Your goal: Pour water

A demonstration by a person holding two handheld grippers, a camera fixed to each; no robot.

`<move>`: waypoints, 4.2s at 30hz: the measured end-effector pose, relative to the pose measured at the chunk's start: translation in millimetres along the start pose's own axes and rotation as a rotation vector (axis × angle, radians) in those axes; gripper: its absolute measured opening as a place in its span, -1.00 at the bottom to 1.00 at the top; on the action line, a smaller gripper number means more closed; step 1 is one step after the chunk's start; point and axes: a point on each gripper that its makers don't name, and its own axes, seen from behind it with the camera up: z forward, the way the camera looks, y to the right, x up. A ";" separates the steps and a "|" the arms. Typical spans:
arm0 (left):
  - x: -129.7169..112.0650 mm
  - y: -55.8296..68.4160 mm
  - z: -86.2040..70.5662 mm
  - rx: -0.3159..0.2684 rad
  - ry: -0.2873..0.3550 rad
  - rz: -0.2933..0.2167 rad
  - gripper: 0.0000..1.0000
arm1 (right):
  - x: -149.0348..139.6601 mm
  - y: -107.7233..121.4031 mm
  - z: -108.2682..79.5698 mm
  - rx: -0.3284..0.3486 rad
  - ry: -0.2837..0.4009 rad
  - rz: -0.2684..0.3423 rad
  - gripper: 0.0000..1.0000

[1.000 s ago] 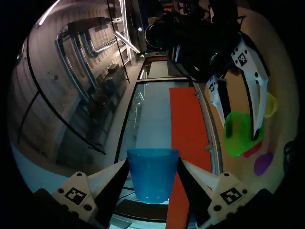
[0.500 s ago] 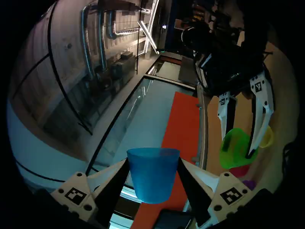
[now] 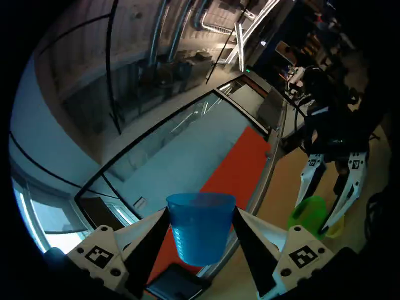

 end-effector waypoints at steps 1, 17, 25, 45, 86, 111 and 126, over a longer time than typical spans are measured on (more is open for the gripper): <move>-1.7 -0.9 0.4 -0.003 -0.006 -0.027 0.71 | -0.1 -0.4 0.1 0.000 0.000 -0.001 0.81; -33.0 -16.5 1.5 -0.051 -0.085 -0.496 0.71 | 4.4 -5.5 -1.0 -0.013 0.006 0.000 0.81; -48.1 -6.0 -3.2 -0.108 -0.122 -0.628 0.72 | 5.3 -6.8 -4.4 -0.024 0.006 -0.001 0.81; -84.0 35.1 -26.8 -0.175 -0.211 -0.652 0.72 | 12.3 -1.3 -20.2 -0.068 -0.007 -0.014 0.81; -155.7 115.9 -76.1 -0.212 -0.334 -0.708 0.72 | 3.8 54.9 -95.8 -0.265 -0.107 -0.027 0.82; -187.7 182.3 -89.7 -0.358 -0.469 -0.689 0.74 | -74.4 69.7 -129.4 -0.277 -0.339 0.011 0.82; -211.1 215.1 -103.7 -0.449 -0.566 -0.670 0.74 | -109.1 71.7 -136.2 -0.255 -0.433 0.052 0.82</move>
